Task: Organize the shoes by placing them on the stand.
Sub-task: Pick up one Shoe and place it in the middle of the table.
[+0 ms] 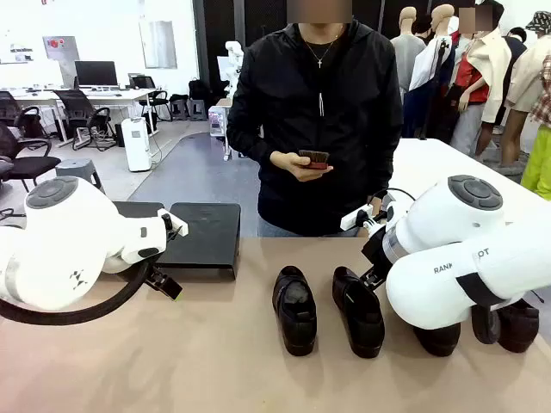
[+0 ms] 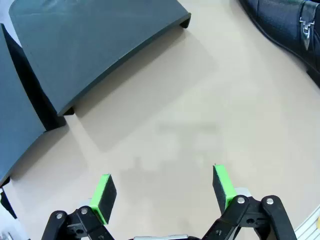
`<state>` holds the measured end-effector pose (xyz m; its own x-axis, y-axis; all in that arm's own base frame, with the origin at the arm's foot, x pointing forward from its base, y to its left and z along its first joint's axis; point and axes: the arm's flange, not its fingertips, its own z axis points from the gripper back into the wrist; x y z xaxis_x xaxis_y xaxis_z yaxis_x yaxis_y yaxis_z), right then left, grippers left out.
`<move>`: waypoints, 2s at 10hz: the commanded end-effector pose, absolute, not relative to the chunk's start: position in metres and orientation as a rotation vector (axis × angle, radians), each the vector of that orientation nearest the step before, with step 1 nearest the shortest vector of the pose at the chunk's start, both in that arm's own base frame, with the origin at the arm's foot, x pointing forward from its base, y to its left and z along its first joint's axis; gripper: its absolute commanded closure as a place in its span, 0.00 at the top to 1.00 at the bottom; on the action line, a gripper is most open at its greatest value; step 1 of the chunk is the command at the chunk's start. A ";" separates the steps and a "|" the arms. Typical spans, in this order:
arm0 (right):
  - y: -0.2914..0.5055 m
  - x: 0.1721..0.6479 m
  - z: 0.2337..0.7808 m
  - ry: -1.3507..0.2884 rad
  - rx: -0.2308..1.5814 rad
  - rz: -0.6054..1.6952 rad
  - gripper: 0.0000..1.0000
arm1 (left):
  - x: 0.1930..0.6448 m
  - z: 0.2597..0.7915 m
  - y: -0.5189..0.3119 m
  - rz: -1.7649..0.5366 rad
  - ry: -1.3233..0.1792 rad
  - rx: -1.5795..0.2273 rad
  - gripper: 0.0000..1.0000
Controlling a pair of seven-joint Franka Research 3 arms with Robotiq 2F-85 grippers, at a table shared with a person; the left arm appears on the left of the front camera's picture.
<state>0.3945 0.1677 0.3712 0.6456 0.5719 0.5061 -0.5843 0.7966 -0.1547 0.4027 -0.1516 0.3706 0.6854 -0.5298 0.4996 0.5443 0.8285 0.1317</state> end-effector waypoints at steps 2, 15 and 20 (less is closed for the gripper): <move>0.168 0.394 0.371 -0.568 0.023 0.658 1.00 | 0.403 0.371 -0.152 -0.602 -0.551 -0.028 1.00; 0.155 0.364 0.434 -0.484 0.172 0.599 1.00 | 0.386 0.435 -0.145 -0.657 -0.347 -0.197 1.00; 0.028 0.221 0.543 -0.495 0.364 0.398 1.00 | 0.284 0.559 -0.037 -0.631 -0.397 -0.463 1.00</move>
<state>0.2639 0.0634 0.5620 0.7991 0.3305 0.5022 -0.4732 0.8610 0.1865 0.2902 -0.0663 0.5601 0.7569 -0.4480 0.4758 0.5977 0.7690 -0.2268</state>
